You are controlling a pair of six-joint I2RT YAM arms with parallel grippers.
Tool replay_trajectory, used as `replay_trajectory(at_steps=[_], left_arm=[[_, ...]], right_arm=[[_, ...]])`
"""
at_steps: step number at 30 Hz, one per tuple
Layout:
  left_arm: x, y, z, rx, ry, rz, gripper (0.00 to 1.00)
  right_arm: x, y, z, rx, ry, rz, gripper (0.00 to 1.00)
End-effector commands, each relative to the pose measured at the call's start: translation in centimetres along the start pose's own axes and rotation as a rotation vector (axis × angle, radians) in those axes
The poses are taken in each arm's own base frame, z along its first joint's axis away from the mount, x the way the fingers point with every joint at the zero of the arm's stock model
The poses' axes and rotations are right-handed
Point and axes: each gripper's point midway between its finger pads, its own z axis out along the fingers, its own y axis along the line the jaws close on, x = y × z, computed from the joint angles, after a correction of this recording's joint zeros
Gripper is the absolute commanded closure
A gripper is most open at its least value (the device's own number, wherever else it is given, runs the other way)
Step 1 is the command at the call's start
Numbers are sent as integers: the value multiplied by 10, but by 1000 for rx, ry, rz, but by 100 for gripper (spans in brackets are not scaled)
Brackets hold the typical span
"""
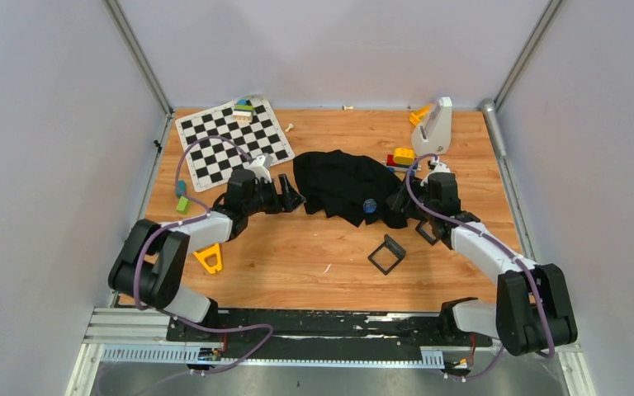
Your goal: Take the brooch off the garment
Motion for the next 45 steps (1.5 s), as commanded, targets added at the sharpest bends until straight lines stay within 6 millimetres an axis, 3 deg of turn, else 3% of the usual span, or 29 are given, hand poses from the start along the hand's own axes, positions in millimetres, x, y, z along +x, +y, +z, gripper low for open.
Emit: replay_trajectory(at_steps=[1,6,8,12,14,15,16,17,19,22,25,26,30,31,34,40,41,45], left_arm=[[-2,-10,24,35,35,-25,13],[15,-3,51,0,113,-44,18],[20,-2,59,-12,129,-51,19],[29,-3,78,-2,180,-69,26],[30,-5,83,12,195,-64,38],[30,-5,84,17,195,-53,54],[27,-5,83,9,185,-41,65],[26,0,80,-6,177,-22,83],[11,6,69,-48,124,1,98],[-27,13,42,-69,34,-30,100],[-58,19,18,-65,-18,-107,100],[-78,22,3,-60,-61,-140,100],[-138,31,-51,-118,-193,-175,100],[-143,33,-66,-161,-203,-184,100],[-185,33,-110,-263,-294,-144,100],[-232,5,-196,-433,-477,-44,100],[-233,6,-208,-474,-483,-26,100],[-256,-14,-257,-566,-548,54,100]], right_arm=[[-20,-10,7,117,-56,-23,38],[-18,-25,14,195,-58,-3,43],[-16,-25,17,195,-44,1,52],[-9,-22,26,180,0,-2,61],[-7,-21,29,178,14,-17,87],[-5,-17,30,152,33,-17,98],[-4,-16,31,149,36,-16,100],[-6,-15,31,148,34,-14,100],[-12,-11,30,141,28,-14,100],[-29,10,23,98,37,-11,100],[-59,47,8,-9,20,-16,100],[-71,61,1,-45,9,-19,100],[-129,112,-40,-146,-67,-48,100],[-141,124,-51,-180,-92,-58,100],[-166,158,-85,-288,-136,-77,100],[-170,207,-141,-499,-91,-85,100],[-168,213,-149,-529,-76,-84,100],[-150,234,-184,-658,3,-91,100]])
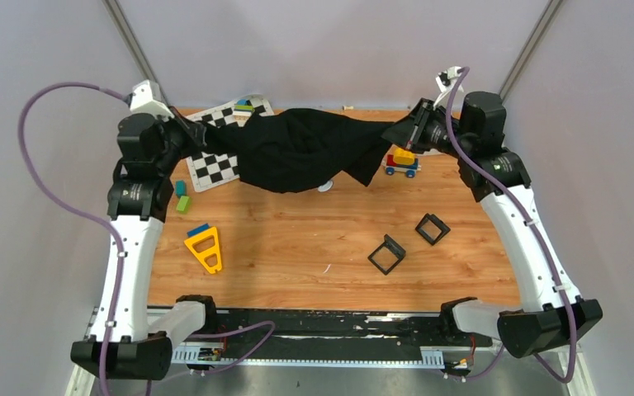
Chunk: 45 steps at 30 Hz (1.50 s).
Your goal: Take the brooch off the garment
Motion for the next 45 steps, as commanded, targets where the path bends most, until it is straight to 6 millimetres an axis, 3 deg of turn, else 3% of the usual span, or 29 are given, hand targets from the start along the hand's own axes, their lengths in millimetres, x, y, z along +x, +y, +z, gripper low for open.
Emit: replay_trajectory(at_steps=[1,5,8,10,11,12,15,16,19,20,22,23,25,27,28,29,30,31,32,34,37,38,42,45], left_arm=[[-37,20,-44,-172,-72,121,100],[-56,28,-67,-241,-132,183,100],[-47,30,-54,-235,-87,200,100],[-31,29,-29,-205,-17,177,100],[-21,28,-8,-180,24,150,100],[-11,29,5,-167,54,136,100],[31,33,69,-112,176,67,100],[36,35,82,-103,184,58,100],[87,50,135,-131,316,30,100],[96,50,143,-132,343,28,100],[137,52,163,-132,474,18,85],[136,43,165,-105,491,27,65],[151,43,162,-119,541,45,41],[154,44,152,-122,541,62,29],[146,40,143,-116,516,71,27],[157,46,133,-129,537,71,22],[145,39,122,-114,495,76,19],[158,46,111,-125,518,73,10],[147,34,98,-83,477,73,8],[173,32,74,-31,505,72,9],[186,21,55,58,500,54,12],[202,22,50,73,538,37,13],[225,22,48,99,579,-16,12],[234,25,58,99,596,-36,12]], right_arm=[[17,53,-32,-182,95,35,100],[45,57,-49,-207,143,50,100],[61,50,-53,-195,153,76,100],[73,43,-48,-191,178,122,100],[80,37,-43,-180,198,160,100],[89,28,-36,-150,221,217,100],[123,7,-9,-113,286,331,100],[132,-3,1,-89,298,354,100],[143,-35,26,13,302,384,100],[144,-45,34,49,300,381,100],[148,-62,46,100,302,380,100],[149,-67,50,112,309,372,100],[152,-75,56,129,317,356,100],[155,-81,59,148,321,339,100],[156,-85,59,156,320,328,100],[157,-88,60,167,318,319,100],[159,-92,59,180,319,311,100],[160,-93,59,184,318,301,100],[161,-95,58,189,316,292,100],[163,-98,57,198,315,281,100],[163,-101,58,203,314,264,100],[163,-102,59,204,317,262,100],[166,-102,59,201,326,258,100],[169,-103,59,198,335,256,100]])
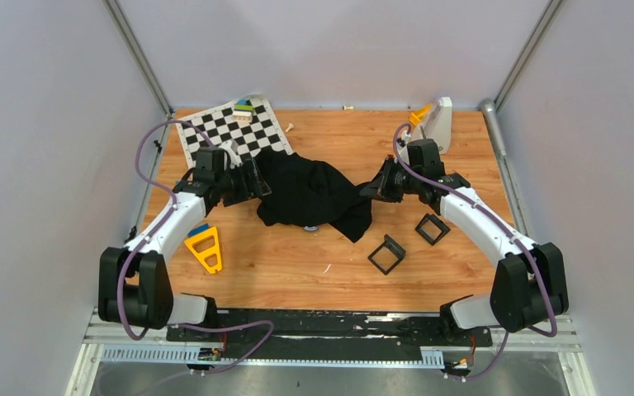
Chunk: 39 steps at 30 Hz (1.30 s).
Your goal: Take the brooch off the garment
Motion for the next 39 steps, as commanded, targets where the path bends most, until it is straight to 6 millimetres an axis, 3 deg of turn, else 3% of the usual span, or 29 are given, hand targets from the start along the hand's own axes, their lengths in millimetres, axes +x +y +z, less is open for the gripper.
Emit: replay_trajectory(at_steps=[1,7,13,15,16,18,22,25,27,28,29,30,31,35,39], left_arm=[[-9,-12,16,73,-18,-25,12],[-13,-12,54,106,15,-56,26],[-1,-10,87,140,116,-98,41],[-3,-11,87,144,112,-90,57],[-7,-12,85,142,101,-70,81],[-21,-12,74,106,78,-27,99],[-58,-19,29,29,-25,54,100],[-84,-32,-19,0,-120,106,100],[-111,-46,-55,-11,-203,148,100],[-112,-47,-72,-27,-207,152,100],[-128,-54,-91,-35,-260,172,100],[-127,-55,-105,-46,-259,176,100],[-141,-64,-124,-41,-304,196,100],[-148,-80,-184,-53,-362,223,100],[-145,-78,-243,-120,-446,231,100]], right_arm=[[-12,8,0,-33,-39,-58,100],[-8,7,1,-40,-26,-73,100],[-11,10,0,-46,-29,-85,100],[-11,11,0,-45,-33,-87,100],[-12,11,-1,-46,-33,-89,100],[-12,13,-2,-47,-33,-90,100],[-13,15,-7,-44,-35,-109,100],[-20,26,-19,-48,-59,-135,100],[-26,42,-33,-85,-89,-165,100],[-28,52,-42,-110,-102,-183,100],[-29,63,-50,-138,-110,-207,100],[-27,74,-57,-163,-110,-231,100],[-24,85,-63,-188,-104,-259,100],[19,131,-80,-270,-13,-417,100],[66,165,-102,-366,68,-533,100]])
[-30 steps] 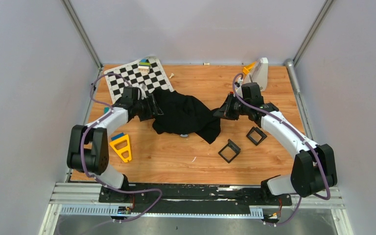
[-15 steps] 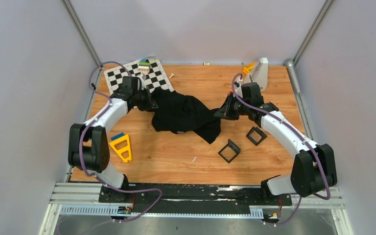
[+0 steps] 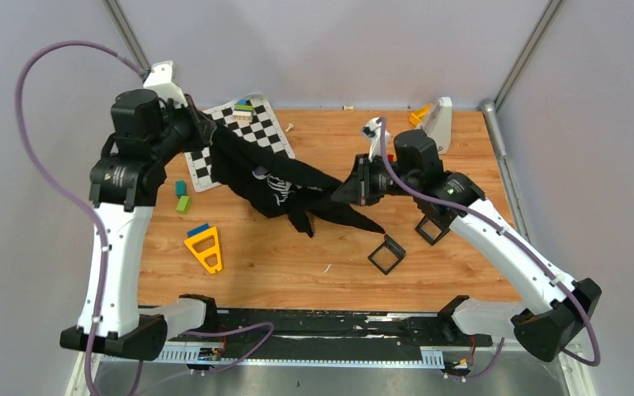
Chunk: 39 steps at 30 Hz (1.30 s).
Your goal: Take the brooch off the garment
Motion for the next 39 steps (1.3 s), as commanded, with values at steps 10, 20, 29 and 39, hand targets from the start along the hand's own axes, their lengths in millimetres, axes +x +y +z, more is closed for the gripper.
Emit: replay_trajectory(at_steps=[10,20,29,39], left_arm=[[-31,27,-21,-192,11,89,100],[96,47,196,-113,274,-124,100],[144,63,257,-118,341,-104,100],[121,31,285,29,298,-173,100]], right_arm=[[29,41,-29,-68,76,-44,100],[-12,-145,39,239,91,324,100],[14,-150,63,201,184,277,100],[-1,-137,33,249,69,185,100]])
